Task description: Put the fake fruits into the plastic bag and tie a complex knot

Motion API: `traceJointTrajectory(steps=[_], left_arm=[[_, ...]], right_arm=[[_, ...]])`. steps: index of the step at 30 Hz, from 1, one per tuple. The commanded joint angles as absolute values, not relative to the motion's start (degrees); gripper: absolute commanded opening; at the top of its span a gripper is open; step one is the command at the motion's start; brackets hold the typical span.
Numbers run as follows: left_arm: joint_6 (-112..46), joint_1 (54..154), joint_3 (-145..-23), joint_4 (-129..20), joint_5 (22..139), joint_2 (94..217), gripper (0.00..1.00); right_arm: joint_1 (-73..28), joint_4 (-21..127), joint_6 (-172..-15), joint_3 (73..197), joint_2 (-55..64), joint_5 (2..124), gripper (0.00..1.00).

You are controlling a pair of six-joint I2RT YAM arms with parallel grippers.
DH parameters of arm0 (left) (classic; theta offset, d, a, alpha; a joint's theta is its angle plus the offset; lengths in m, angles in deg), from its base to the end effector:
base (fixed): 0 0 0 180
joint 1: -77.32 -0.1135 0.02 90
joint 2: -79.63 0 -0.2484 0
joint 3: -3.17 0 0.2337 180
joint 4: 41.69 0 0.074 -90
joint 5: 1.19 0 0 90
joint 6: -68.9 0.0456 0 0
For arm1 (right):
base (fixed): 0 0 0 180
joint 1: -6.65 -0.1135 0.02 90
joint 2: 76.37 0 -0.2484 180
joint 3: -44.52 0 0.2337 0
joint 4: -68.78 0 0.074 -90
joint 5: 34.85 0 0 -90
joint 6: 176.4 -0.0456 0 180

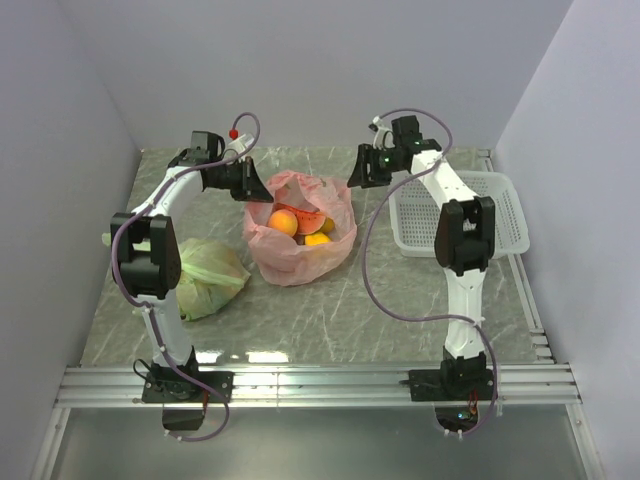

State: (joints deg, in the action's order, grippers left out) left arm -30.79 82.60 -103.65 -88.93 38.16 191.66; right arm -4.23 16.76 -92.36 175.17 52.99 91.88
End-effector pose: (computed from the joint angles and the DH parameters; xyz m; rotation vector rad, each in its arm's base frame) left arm 0.4036 -0.0727 0.2410 0.2870 2.3603 -1.2054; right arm 0.4674 0.1176 0.2252 -0.3880 2.3920 0.9160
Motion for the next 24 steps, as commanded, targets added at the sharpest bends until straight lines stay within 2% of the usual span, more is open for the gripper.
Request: traceJointTrajectory(steps=[1, 9, 12, 14, 15, 16, 19, 22, 23, 24], left_arm=[[-28.83, 82.51, -106.01, -89.79, 37.92, 191.6, 0.01], [-28.66, 82.51, -106.45, -89.97, 38.27, 192.13, 0.0], [-28.31, 82.51, -106.19, -90.05, 38.19, 192.04, 0.01], [-27.61, 82.51, -106.28, -90.93, 38.36, 192.22, 0.02], [-27.25, 82.51, -106.36, -91.37, 38.19, 192.39, 0.02], [-26.73, 82.51, -106.45, -91.64, 38.1, 192.39, 0.03], [-25.76, 82.42, -107.32, -92.86, 38.71, 192.31, 0.11], [-26.37, 81.03, -107.94, -92.7, 38.89, 191.08, 0.22], [-26.63, 80.41, -108.03, -92.43, 38.8, 190.12, 0.29], [-26.81, 79.79, -108.29, -92.34, 38.8, 189.59, 0.33]], right_arm=[[-5.13, 18.75, -91.42, 175.15, 53.79, 94.17, 0.63], [-6.89, 19.54, -90.8, 177.17, 57.74, 93.91, 0.62], [-6.98, 20.68, -91.5, 177.53, 59.15, 93.56, 0.57], [-6.98, 21.82, -92.03, 177.53, 59.24, 94.51, 0.43], [-6.98, 22.09, -92.2, 177.44, 58.81, 95.13, 0.31], [-6.89, 22.53, -92.2, 177.09, 58.11, 95.4, 0.03], [-6.98, 22.71, -90.54, 174.55, 53.19, 97.86, 0.0], [-6.71, 23.84, -90.79, 165.35, 40.93, 98.04, 0.0], [-6.63, 24.89, -91.15, 163.05, 38.0, 97.86, 0.0], [-6.71, 25.34, -91.41, 160.85, 35.19, 97.34, 0.0]])
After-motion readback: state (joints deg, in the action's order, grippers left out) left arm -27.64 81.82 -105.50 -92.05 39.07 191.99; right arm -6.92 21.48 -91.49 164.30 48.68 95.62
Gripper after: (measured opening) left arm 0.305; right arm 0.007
